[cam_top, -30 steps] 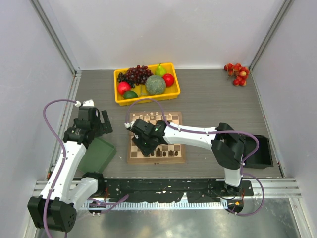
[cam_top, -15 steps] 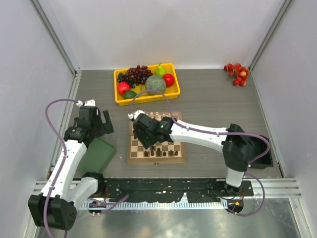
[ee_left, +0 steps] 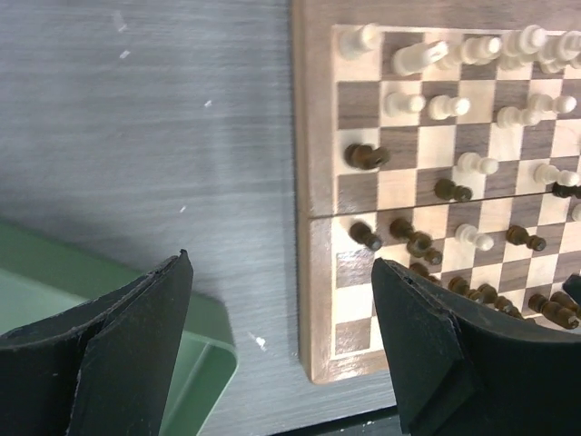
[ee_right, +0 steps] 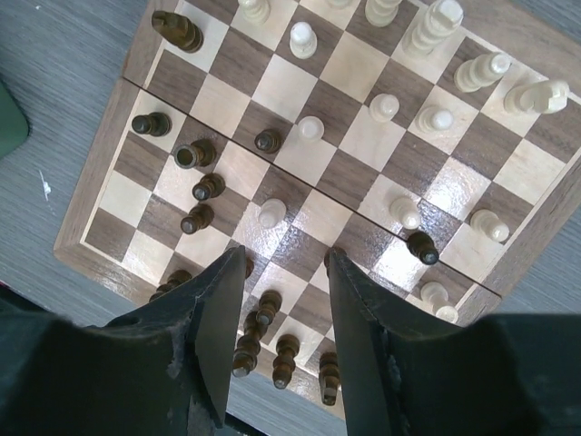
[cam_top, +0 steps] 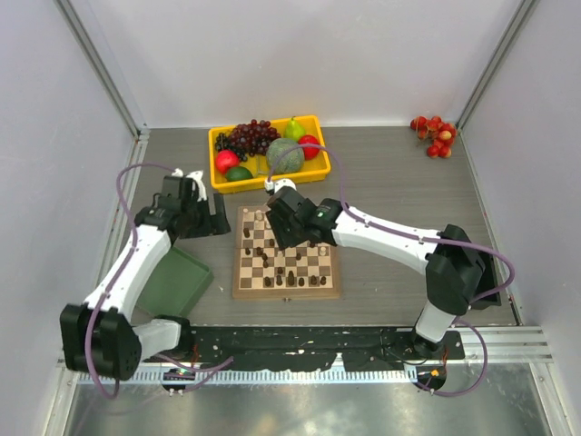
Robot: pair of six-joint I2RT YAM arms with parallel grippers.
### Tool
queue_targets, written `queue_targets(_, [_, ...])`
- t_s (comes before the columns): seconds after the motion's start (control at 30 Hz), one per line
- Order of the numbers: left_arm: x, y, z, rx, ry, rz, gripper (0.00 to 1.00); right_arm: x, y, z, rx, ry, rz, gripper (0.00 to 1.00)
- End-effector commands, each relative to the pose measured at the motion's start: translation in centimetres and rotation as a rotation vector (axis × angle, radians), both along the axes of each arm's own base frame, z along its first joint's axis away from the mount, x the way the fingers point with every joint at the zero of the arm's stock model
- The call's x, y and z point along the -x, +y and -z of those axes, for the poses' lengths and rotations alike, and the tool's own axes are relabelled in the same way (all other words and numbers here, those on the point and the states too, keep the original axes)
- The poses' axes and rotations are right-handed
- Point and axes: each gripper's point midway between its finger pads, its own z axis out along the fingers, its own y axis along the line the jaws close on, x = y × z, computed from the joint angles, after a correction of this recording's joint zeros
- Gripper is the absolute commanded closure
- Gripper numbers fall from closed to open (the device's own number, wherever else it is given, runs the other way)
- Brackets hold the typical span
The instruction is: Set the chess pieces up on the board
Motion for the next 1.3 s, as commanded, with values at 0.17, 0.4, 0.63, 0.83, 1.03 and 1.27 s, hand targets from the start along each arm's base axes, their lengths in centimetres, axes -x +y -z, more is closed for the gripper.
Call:
queue_targets(0.17, [-4.9, -4.6, -0.4, 0.012, 0.014, 0.172, 0.18, -0.1, -0.7, -3.8, -0.118, -0.065, 0.044, 0.52])
queue_targets(0.4, [-6.1, -6.0, 0.5, 0.014, 0.047, 0.259, 0.26, -0.2, -1.6, -3.4, -0.129, -0.061, 0.074, 0.52])
queue_targets(0.63, [-6.1, -7.8, 2.6, 0.009, 0.085, 0.320, 0.36, -0.3, -2.1, -3.2, -0.141, -0.056, 0.090, 0.52])
queue_targets(0.83, [-6.2, -8.2, 4.3, 0.010, 0.122, 0.314, 0.43, -0.4, -2.4, -3.0, -0.139, -0.053, 0.100, 0.52])
queue_targets(1.03, [-6.4, -8.5, 5.2, 0.007, 0.133, 0.316, 0.49, -0.3, -2.5, -2.7, -0.142, -0.047, 0.102, 0.52])
queue_targets(1.27, [-6.3, -8.6, 5.6, 0.002, 0.144, 0.317, 0.57, -0.3, -2.6, -2.8, -0.147, -0.046, 0.107, 0.52])
